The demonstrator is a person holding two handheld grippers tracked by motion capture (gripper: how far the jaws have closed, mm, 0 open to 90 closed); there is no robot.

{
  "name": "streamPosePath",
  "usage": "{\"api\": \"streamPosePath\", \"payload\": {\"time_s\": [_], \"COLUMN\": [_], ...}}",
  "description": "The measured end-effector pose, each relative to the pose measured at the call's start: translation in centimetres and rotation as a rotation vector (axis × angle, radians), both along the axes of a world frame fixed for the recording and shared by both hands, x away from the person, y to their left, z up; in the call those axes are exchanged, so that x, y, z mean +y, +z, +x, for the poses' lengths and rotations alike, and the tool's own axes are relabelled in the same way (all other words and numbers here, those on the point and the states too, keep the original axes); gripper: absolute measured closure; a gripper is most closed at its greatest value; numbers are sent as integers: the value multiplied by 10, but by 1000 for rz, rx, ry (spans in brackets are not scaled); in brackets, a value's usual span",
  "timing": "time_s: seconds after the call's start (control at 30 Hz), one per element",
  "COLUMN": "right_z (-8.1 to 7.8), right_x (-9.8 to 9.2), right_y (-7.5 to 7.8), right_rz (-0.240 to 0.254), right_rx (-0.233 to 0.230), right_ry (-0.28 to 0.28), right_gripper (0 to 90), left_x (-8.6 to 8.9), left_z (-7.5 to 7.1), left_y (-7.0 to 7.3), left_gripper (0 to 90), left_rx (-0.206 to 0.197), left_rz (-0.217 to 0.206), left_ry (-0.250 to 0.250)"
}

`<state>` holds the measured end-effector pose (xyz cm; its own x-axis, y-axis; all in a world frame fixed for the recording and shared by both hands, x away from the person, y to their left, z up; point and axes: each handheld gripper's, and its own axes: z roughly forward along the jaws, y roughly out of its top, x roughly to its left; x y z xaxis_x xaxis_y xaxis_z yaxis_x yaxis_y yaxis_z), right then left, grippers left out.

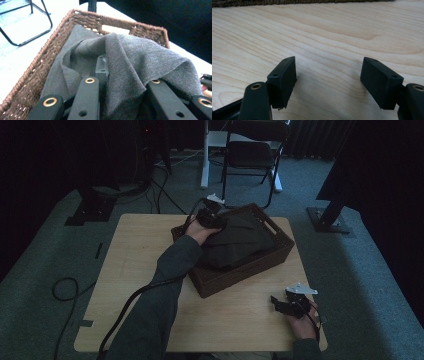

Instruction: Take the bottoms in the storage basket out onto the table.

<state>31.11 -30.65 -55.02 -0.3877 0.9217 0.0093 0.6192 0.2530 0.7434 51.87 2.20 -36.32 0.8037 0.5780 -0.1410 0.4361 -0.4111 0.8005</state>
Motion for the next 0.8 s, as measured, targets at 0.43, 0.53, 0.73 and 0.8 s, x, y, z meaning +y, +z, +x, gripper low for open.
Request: {"api": "streamPosePath", "payload": {"time_s": [0.43,0.53,0.73,0.8], "right_z": [0,0,0,0], "right_x": [0,0,0,0], "right_y": [0,0,0,0], "right_rz": [-1,0,-1,-2], "right_rx": [0,1,0,-2], "right_ry": [0,-1,-1,0], "right_gripper": [285,285,285,285], "left_x": [6,7,14,17], "left_z": [-7,-9,-10,-10], "left_y": [17,22,30,33], "left_gripper": [754,754,754,754], "left_rx": [-26,-39,-69,-75], "left_rz": [-41,-46,-56,-59], "left_ry": [-3,5,25,35]}}
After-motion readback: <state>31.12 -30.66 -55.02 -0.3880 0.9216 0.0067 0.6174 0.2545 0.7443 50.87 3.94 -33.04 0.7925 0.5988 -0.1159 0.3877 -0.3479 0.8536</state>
